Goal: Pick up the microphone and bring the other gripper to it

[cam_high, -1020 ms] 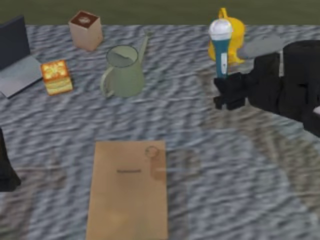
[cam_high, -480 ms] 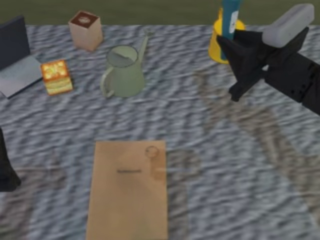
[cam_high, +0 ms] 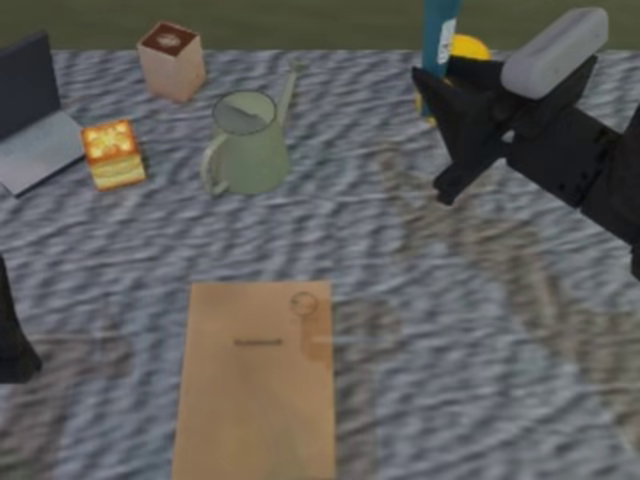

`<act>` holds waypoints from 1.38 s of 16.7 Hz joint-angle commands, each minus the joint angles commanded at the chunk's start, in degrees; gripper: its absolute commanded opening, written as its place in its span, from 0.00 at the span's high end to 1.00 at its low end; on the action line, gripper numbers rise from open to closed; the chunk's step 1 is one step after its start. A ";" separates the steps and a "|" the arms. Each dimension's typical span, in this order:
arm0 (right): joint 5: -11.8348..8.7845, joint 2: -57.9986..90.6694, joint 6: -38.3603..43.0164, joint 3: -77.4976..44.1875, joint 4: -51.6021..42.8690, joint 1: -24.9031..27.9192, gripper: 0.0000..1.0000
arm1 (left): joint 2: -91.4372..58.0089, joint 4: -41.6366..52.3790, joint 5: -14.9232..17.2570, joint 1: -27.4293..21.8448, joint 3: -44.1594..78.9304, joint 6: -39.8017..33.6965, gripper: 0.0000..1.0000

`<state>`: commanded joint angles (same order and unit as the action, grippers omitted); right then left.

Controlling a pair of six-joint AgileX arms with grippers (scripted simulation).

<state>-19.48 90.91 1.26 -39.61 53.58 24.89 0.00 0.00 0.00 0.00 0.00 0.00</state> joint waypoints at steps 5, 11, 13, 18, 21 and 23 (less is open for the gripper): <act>9.18 1.21 0.38 -1.32 4.34 9.42 1.00 | 0.00 0.00 0.00 0.00 0.00 0.00 0.00; 10.64 1.14 0.53 -1.39 5.05 10.89 1.00 | 0.00 0.00 0.00 0.00 0.00 0.00 0.00; 10.77 1.27 0.47 -1.52 5.12 11.02 1.00 | 0.00 0.00 0.00 0.00 0.00 0.00 0.00; 10.83 1.31 0.44 -1.58 5.15 11.07 1.00 | -0.09 -0.04 0.08 -0.04 0.07 0.02 0.00; 10.83 1.31 0.44 -1.58 5.15 11.07 1.00 | -3.84 -1.56 3.14 -1.32 2.82 0.76 0.00; 10.83 1.31 0.44 -1.58 5.15 11.07 1.00 | -9.46 -3.68 7.19 -3.03 6.57 1.54 0.00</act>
<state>-8.65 92.23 1.70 -41.19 58.73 35.96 -9.46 -3.68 7.19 -3.03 6.57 1.54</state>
